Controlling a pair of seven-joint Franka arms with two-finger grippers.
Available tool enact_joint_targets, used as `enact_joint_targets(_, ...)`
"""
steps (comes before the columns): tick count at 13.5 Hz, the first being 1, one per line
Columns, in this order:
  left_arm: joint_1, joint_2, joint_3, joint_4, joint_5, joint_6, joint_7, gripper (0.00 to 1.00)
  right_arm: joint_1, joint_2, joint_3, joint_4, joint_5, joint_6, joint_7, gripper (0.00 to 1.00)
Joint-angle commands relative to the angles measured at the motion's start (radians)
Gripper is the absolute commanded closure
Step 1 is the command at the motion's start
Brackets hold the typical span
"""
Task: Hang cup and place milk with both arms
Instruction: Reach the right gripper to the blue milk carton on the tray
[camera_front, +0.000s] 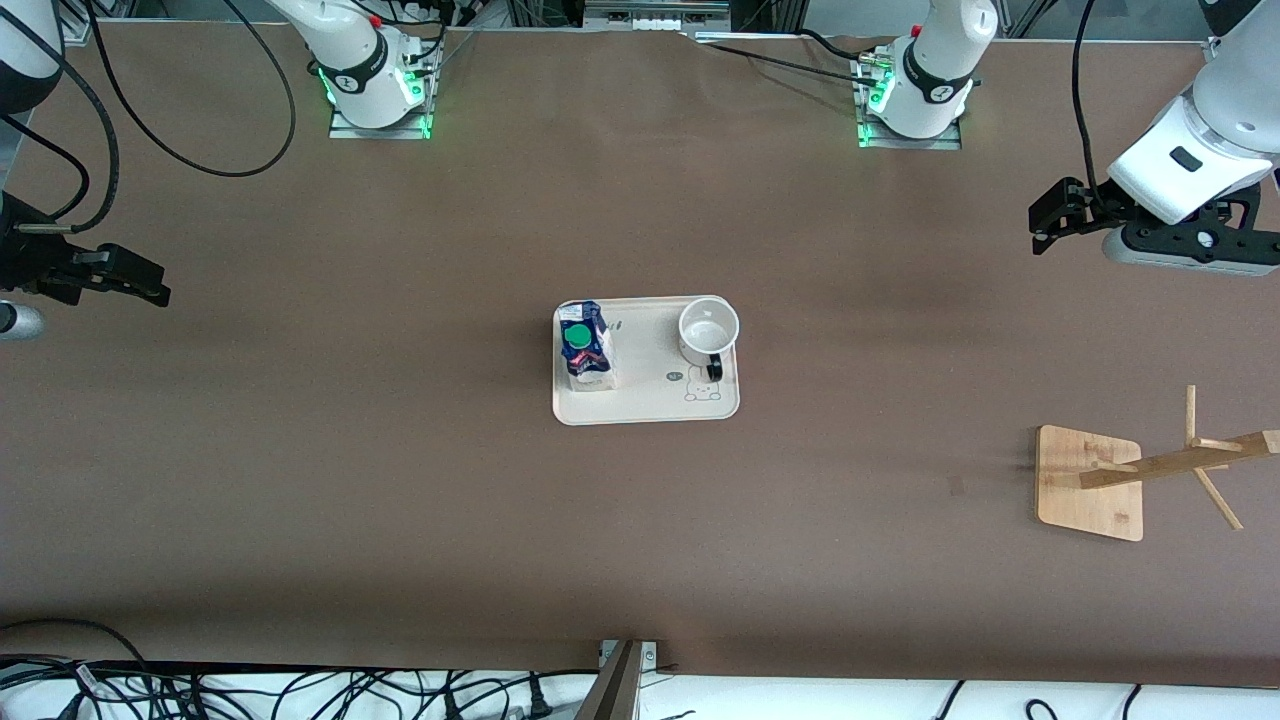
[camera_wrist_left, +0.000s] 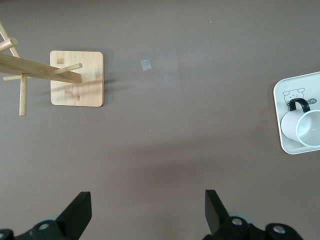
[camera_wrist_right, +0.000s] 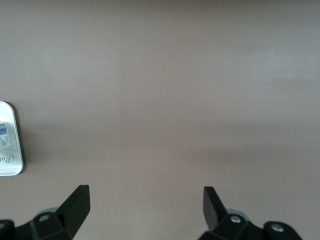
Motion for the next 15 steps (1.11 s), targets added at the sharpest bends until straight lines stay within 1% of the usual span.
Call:
enact_joint_targets(1,-0.006,0.014,0.001,0.034,0.015,-0.025,-0.008,0.0,-0.003,0.001,-0.001,0.009,0.016,-0.011,-0.01,0.0)
enact_joint_targets(6,-0.006,0.014,0.002,0.034,0.014,-0.025,-0.008,0.0,-0.003,0.001,-0.001,0.009,0.021,-0.014,-0.008,0.0)
enact_joint_targets(8,-0.006,0.014,0.001,0.034,0.014,-0.025,-0.007,0.0,0.004,0.019,0.005,0.006,0.029,-0.013,-0.016,0.0)
enact_joint_targets(13,-0.006,0.014,0.001,0.034,0.014,-0.025,-0.007,0.0,0.127,0.085,0.007,-0.001,0.033,-0.007,0.002,0.0)
enact_joint_targets(14,-0.006,0.014,0.001,0.034,0.014,-0.025,-0.007,0.0,0.153,0.111,0.007,-0.001,0.044,0.0,0.004,0.0)
enact_joint_targets(15,-0.006,0.014,0.002,0.034,0.014,-0.025,-0.007,0.0,0.175,0.133,0.007,0.001,0.083,0.006,0.007,0.0)
